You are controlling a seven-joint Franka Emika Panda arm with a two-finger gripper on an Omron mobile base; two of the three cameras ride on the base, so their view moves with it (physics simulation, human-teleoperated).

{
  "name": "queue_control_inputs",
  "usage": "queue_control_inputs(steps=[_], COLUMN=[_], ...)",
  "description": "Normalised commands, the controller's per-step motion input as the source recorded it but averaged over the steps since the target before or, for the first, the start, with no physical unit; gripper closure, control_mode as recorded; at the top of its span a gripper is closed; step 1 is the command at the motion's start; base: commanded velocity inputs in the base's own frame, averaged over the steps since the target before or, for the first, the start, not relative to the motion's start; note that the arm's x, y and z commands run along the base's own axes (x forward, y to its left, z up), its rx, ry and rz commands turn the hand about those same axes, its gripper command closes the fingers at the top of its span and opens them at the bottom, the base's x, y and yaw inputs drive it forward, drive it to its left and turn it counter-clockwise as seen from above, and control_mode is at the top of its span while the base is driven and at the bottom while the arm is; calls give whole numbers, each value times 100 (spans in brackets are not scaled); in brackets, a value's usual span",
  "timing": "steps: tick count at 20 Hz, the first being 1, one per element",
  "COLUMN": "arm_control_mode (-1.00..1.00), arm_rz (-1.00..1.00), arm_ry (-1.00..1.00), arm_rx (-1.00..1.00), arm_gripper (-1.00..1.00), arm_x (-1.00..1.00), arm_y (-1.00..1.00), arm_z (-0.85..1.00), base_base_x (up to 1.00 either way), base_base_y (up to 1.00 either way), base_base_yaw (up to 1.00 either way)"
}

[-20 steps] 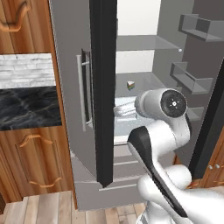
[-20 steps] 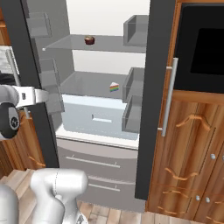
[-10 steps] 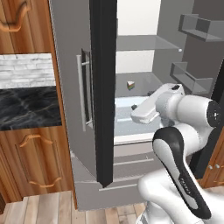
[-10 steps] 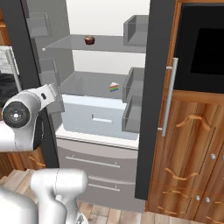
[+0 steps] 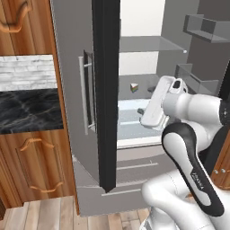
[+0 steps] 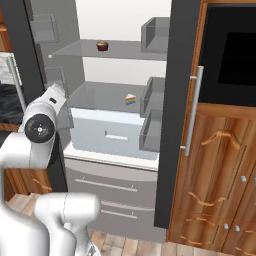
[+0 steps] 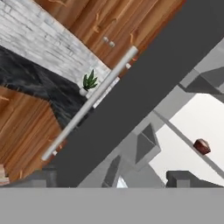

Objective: Take the cupcake and cake from the fridge and place them on the empty tray on the dining counter.

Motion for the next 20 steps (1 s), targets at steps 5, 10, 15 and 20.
queue_control_inputs(steps=[5,10,15,20], arm_control_mode=[-100,-100,-100,-100], arm_rz=[-1,2,16,20], arm_ry=[-23,-11,0,0], arm_rx=[-46,-10,0,-1], arm_gripper=[-100,-100,-100,-100], arm_x=[10,46,88,92], arm_y=[-3,-24,-8,0], arm_z=[0,0,0,-8], base_base_x=[0,0,0,0], base_base_y=[0,0,0,0], base_base_yaw=[0,0,0,0])
